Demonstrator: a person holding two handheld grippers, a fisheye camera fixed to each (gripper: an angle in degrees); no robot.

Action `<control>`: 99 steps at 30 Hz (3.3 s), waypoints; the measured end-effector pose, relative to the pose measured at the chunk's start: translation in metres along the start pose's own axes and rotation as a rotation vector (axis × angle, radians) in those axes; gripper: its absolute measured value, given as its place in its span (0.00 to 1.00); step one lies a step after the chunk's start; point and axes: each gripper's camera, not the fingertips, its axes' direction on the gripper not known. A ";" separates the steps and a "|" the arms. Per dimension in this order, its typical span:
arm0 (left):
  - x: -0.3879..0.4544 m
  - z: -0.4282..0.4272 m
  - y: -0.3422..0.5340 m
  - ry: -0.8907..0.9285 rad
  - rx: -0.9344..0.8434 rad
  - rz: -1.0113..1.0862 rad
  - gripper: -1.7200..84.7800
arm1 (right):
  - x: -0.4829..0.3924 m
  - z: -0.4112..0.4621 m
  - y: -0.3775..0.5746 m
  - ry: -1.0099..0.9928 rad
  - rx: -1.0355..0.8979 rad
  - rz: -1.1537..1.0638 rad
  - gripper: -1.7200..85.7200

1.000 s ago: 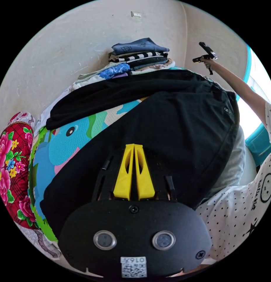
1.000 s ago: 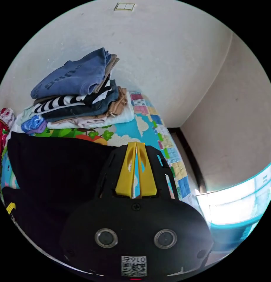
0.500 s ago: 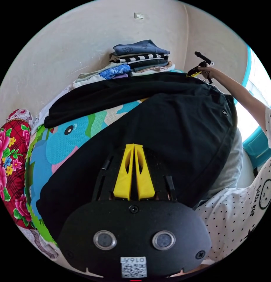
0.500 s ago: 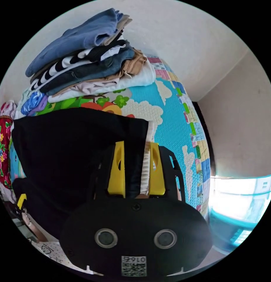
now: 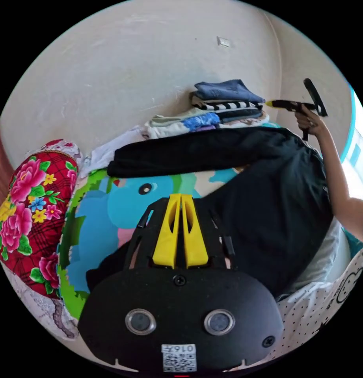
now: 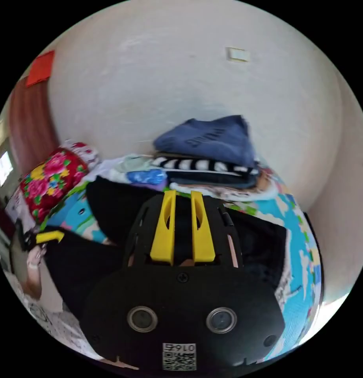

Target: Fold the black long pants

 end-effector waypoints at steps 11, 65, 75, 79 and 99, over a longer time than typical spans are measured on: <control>-0.194 0.148 -0.049 0.199 -0.151 -0.468 0.11 | -0.305 0.217 -0.063 0.004 -0.381 -0.599 0.16; -0.103 0.272 -0.150 -0.253 -0.278 -0.051 0.01 | -0.324 0.078 -0.214 -0.082 -0.307 -0.542 0.08; -0.094 0.214 -0.134 -0.283 -0.087 -0.175 0.01 | -0.286 0.071 -0.172 -0.080 -0.425 -0.513 0.04; -0.069 0.162 -0.100 -0.002 -0.065 -0.106 0.01 | -0.261 0.050 -0.152 -0.111 -0.423 -0.455 0.04; 0.117 0.025 0.094 0.386 -0.170 0.192 0.01 | -0.055 -0.386 0.135 0.657 -0.113 0.211 0.11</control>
